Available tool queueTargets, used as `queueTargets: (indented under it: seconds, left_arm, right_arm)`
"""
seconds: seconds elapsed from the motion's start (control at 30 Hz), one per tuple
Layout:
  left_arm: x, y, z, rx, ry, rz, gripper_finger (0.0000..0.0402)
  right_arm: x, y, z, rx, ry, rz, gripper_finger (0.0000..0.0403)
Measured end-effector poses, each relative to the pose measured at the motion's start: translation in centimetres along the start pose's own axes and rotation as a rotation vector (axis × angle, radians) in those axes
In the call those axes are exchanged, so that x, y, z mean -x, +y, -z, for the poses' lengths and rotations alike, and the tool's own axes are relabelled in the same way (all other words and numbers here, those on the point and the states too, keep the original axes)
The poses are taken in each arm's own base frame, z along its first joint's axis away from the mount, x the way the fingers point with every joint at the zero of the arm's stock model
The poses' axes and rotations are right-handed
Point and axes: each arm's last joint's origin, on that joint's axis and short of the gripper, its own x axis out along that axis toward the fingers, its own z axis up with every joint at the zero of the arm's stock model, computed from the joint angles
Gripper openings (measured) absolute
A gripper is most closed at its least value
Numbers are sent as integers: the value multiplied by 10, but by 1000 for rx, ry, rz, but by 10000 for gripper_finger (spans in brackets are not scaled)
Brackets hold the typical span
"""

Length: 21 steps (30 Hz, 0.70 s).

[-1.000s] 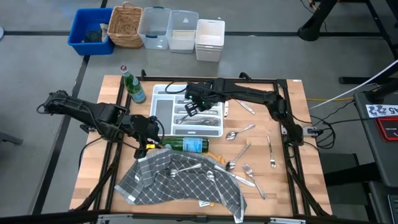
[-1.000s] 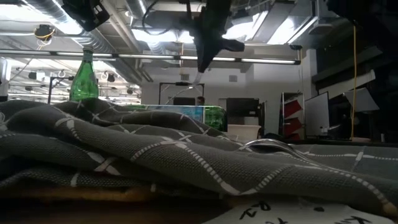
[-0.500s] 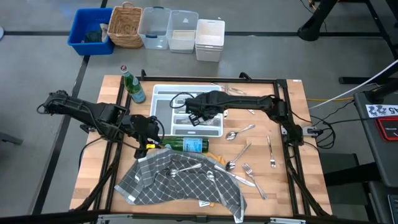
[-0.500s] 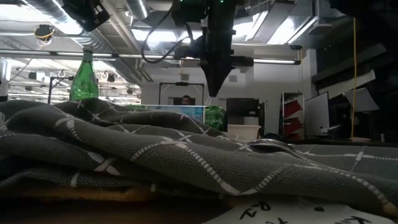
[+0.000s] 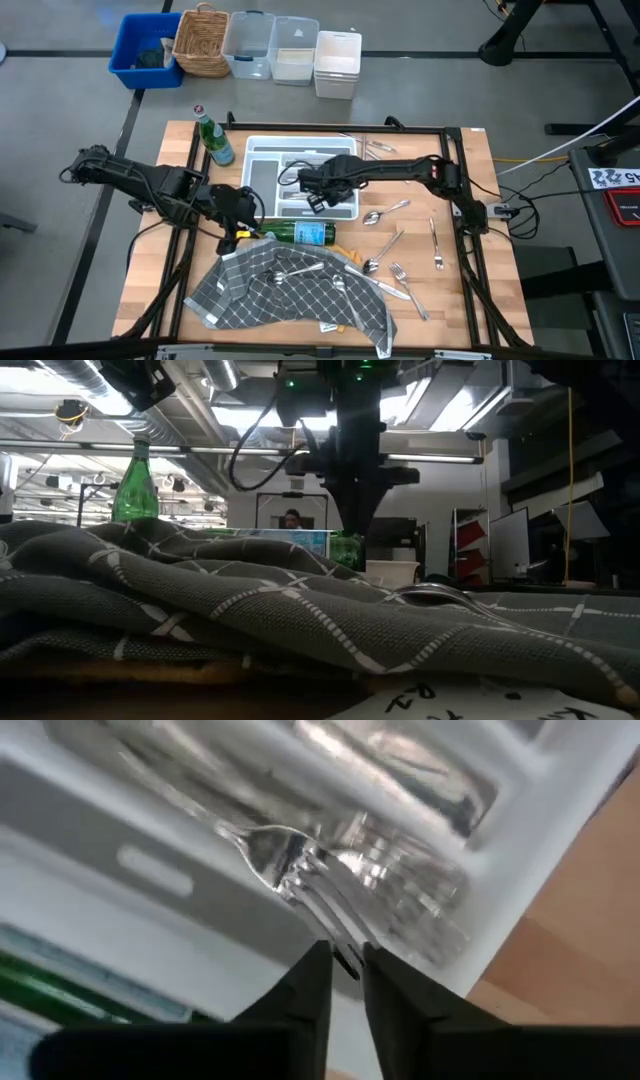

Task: Sort silverware
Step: Put the silver fork into the silverware tray

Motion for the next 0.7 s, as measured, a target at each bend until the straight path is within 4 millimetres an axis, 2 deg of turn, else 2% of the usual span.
queueTargets:
  seconds: [0.3,0.5,0.7]
  left_arm:
    - [0,0,0,26,0,0,100]
    - [-5,0,-1,46,9,-2,100]
    - [-22,-9,-12,61,-36,30,100]
  right_arm:
    - [-6,-3,1,4,-18,45,117]
    - [-6,-4,0,4,-54,72,118]
    - [-6,-4,1,74,-37,65,115]
